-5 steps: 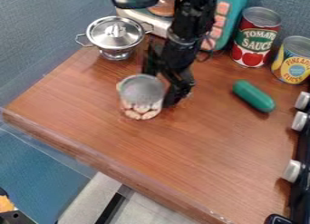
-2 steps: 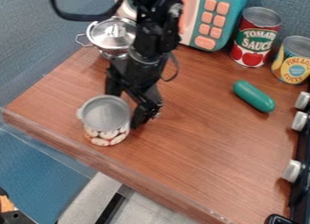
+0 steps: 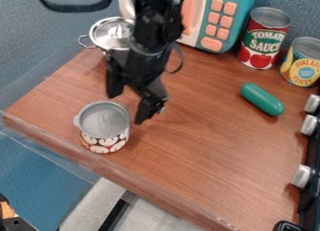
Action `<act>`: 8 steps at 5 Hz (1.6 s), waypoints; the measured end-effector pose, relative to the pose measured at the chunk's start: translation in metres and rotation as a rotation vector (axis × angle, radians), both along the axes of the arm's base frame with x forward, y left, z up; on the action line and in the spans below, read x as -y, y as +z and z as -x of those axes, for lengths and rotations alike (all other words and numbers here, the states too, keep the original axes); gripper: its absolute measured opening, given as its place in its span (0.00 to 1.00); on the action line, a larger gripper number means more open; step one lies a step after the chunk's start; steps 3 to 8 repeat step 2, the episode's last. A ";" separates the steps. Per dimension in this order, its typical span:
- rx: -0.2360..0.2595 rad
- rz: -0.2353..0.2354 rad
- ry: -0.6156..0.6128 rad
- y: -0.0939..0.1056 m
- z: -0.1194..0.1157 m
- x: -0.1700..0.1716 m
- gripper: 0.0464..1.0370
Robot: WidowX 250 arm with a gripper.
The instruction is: Push the can to the lower middle of the table
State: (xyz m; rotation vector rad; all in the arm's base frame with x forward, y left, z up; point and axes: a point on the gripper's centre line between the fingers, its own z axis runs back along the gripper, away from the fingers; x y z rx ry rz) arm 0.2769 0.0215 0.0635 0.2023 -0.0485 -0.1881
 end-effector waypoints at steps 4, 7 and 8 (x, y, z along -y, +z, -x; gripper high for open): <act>0.048 -0.001 -0.006 0.023 -0.010 0.002 0.96; 0.048 -0.001 -0.006 0.023 -0.010 0.002 0.96; 0.048 -0.001 -0.006 0.023 -0.010 0.002 0.96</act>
